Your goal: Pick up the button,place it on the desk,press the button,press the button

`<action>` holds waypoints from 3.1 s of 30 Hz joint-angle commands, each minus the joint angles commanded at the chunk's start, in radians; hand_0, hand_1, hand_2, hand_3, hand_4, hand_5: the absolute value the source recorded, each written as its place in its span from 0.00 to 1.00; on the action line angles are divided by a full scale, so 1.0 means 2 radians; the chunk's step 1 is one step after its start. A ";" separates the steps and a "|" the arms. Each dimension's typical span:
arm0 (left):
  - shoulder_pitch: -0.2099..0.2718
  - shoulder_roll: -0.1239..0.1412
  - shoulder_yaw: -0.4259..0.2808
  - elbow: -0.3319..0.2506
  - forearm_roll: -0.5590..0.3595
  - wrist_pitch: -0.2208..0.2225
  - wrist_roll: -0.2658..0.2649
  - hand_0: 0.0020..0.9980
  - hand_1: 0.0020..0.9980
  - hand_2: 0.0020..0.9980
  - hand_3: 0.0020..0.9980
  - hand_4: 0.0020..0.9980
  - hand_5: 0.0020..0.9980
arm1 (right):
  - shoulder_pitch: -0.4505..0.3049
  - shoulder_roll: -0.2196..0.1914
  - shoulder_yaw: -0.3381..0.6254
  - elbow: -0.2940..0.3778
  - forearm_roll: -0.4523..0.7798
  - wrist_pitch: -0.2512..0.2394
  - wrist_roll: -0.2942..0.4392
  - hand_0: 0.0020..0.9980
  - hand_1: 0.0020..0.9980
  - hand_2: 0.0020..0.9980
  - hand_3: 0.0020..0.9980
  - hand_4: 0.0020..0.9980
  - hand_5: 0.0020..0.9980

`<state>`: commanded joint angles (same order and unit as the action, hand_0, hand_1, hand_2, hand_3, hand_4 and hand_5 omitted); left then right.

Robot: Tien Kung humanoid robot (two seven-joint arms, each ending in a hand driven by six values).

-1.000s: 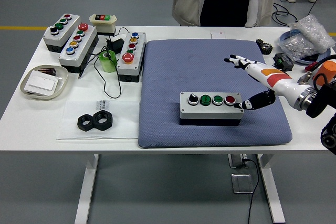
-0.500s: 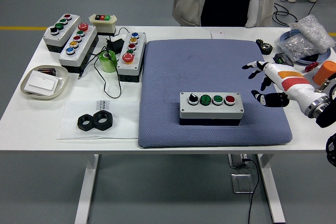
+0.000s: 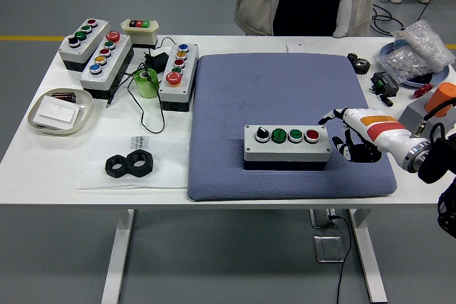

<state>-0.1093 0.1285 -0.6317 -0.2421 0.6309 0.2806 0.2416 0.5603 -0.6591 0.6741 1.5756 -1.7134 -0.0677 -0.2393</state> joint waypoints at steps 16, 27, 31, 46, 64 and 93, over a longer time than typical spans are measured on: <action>-0.005 0.000 0.006 0.000 -0.009 0.001 -0.002 0.68 0.65 0.75 0.79 0.70 1.00 | 0.013 0.009 -0.022 -0.003 0.001 0.008 -0.006 0.14 0.01 0.16 0.75 0.52 0.00; -0.007 0.000 0.005 0.000 -0.008 0.001 -0.002 0.68 0.65 0.75 0.79 0.70 1.00 | 0.020 0.013 -0.044 -0.018 0.002 0.012 -0.008 0.13 0.01 0.15 0.74 0.52 0.00; -0.007 0.000 0.005 0.000 -0.008 0.001 -0.002 0.68 0.65 0.75 0.79 0.70 1.00 | 0.022 0.014 -0.048 -0.019 0.002 0.015 -0.010 0.13 0.00 0.15 0.74 0.52 0.00; -0.007 0.000 0.006 0.000 -0.009 0.001 -0.002 0.68 0.65 0.75 0.79 0.70 1.00 | 0.028 0.017 -0.026 0.015 -0.004 -0.004 -0.012 0.13 0.01 0.15 0.75 0.52 0.00; -0.006 -0.001 0.002 0.000 -0.004 0.001 0.001 0.68 0.65 0.75 0.79 0.70 1.00 | 0.040 0.046 -0.070 -0.019 0.005 0.005 -0.014 0.14 0.01 0.15 0.74 0.53 0.00; -0.006 -0.001 0.004 -0.001 -0.006 0.001 0.000 0.68 0.65 0.75 0.79 0.69 1.00 | 0.036 0.045 -0.062 -0.026 0.008 0.006 -0.014 0.13 0.01 0.15 0.74 0.53 0.00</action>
<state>-0.1210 0.1259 -0.6233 -0.2438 0.6187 0.2834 0.2422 0.6316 -0.5687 0.5502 1.5230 -1.6976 -0.0558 -0.2683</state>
